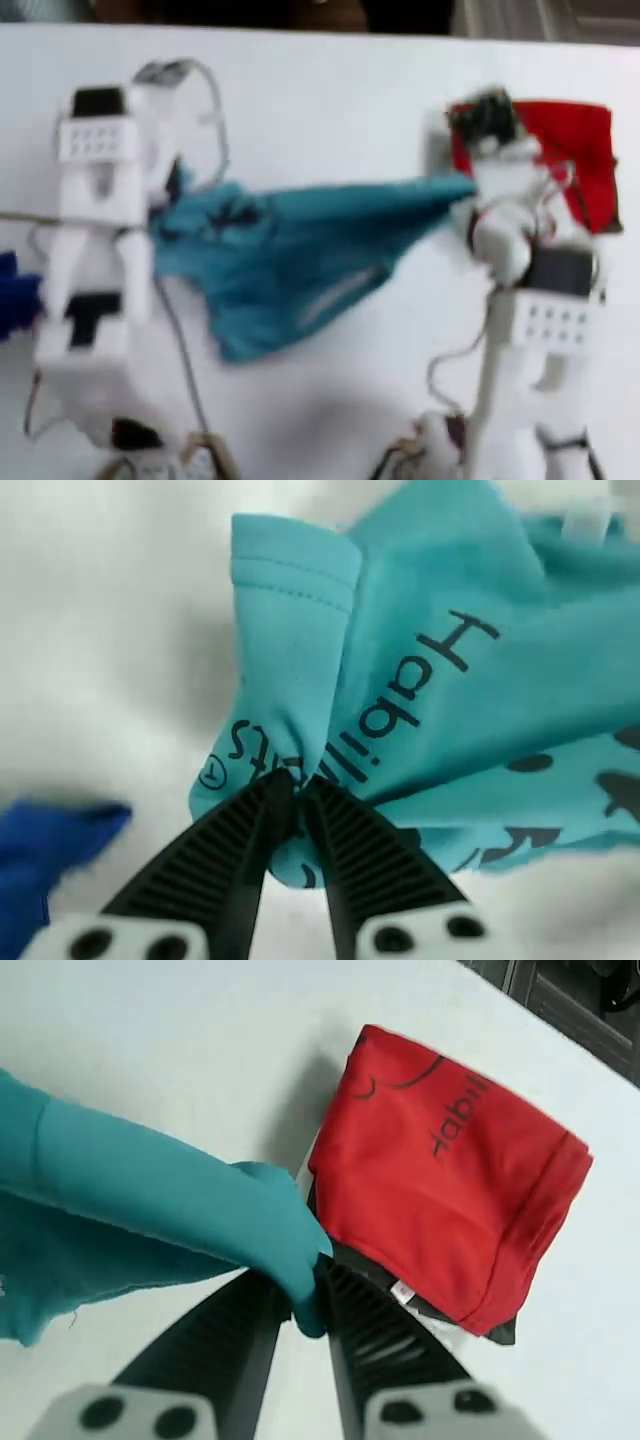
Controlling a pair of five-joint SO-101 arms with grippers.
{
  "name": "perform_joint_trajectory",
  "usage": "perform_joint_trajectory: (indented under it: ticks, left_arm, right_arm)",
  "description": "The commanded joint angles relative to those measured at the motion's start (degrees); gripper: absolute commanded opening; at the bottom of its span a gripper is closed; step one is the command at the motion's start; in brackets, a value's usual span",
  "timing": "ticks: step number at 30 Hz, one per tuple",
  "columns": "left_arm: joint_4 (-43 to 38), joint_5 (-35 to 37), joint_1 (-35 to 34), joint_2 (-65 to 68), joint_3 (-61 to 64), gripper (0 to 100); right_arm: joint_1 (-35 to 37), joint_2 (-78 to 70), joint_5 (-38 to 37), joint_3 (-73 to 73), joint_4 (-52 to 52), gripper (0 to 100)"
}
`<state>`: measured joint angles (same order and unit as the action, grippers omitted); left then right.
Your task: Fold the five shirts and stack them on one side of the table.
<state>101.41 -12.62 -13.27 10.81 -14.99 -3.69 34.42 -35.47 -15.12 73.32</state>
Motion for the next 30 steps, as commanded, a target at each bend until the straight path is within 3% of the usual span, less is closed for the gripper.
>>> perform_joint_trajectory:
  ticks: [1, 8, 14, 17, 21, 26, 30]
  left_arm:
    - [0.9, 0.2, -2.8, -18.9, 13.8, 2]
    - [-0.9, -6.7, -3.2, -31.7, 29.0, 3]
    - [-5.2, -6.9, -3.3, -32.4, 35.6, 3]
    - [-5.9, -6.8, -3.3, -32.4, 38.2, 8]
    - [-5.5, -6.4, -3.9, -32.4, 38.6, 24]
    - [-4.5, -5.5, -9.1, -32.4, 31.7, 24]
    - [-4.3, -4.8, -10.6, -32.2, 21.8, 24]
  right_arm:
    - [1.8, -9.2, 0.3, 17.5, 3.0, 1.9]
    - [2.9, -28.1, 0.2, 46.8, 6.7, 1.9]
    - [9.2, -39.4, 0.3, 63.6, 25.4, 2.0]
    - [10.6, -40.3, 1.7, 61.3, 28.1, 2.0]
    - [11.0, -35.5, 3.5, 56.4, 28.0, 2.0]
    - [14.2, -21.2, 3.7, 45.3, 28.0, 2.0]
    - [14.6, -10.3, 3.9, 25.9, 27.6, 2.0]
